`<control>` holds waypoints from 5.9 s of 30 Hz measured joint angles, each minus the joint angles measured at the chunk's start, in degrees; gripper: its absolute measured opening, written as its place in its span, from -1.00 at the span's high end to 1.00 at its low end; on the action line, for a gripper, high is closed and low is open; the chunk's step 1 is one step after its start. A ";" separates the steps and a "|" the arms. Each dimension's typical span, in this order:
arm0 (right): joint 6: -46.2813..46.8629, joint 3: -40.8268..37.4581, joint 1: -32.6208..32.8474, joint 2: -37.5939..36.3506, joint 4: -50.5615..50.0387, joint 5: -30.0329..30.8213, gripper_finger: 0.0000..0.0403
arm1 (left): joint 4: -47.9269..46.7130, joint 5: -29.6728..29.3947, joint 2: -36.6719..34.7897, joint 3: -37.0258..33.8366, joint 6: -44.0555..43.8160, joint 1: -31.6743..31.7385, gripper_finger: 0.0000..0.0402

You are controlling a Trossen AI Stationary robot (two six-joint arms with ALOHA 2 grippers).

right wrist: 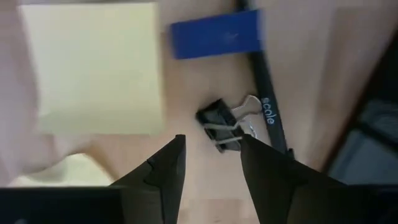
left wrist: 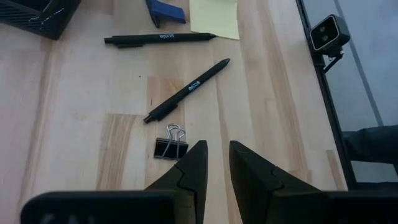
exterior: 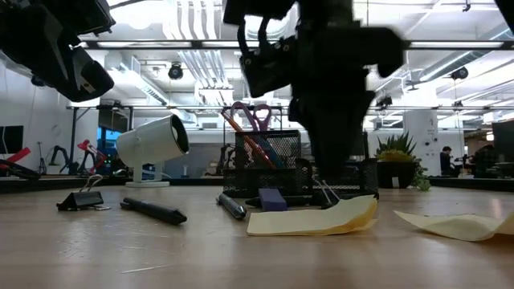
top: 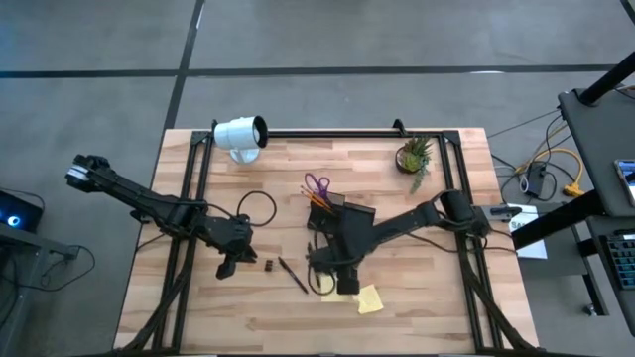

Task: Pick and place office supplies into organizer
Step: Put the right black binder clip into the black desk organizer

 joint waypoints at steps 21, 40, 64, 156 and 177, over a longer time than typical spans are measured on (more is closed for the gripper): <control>-28.01 1.27 -3.75 -0.87 -3.60 -2.14 0.33 | 0.04 -1.82 0.02 -0.24 -0.09 0.06 0.75; -33.48 -3.86 -6.57 -0.79 -1.94 -4.65 0.45 | 0.39 -6.41 0.02 -0.24 -4.79 0.04 0.75; -34.84 -1.14 -3.80 -0.79 1.06 -7.35 0.51 | 0.52 -7.51 0.02 -0.24 -7.82 0.04 0.75; 83.51 27.55 1.43 19.04 -28.56 12.85 0.52 | 0.12 -1.22 -0.79 2.29 -7.10 0.04 0.75; 83.16 26.86 0.75 19.04 -28.08 11.32 0.83 | 0.10 0.03 -0.83 2.14 -5.51 0.02 0.75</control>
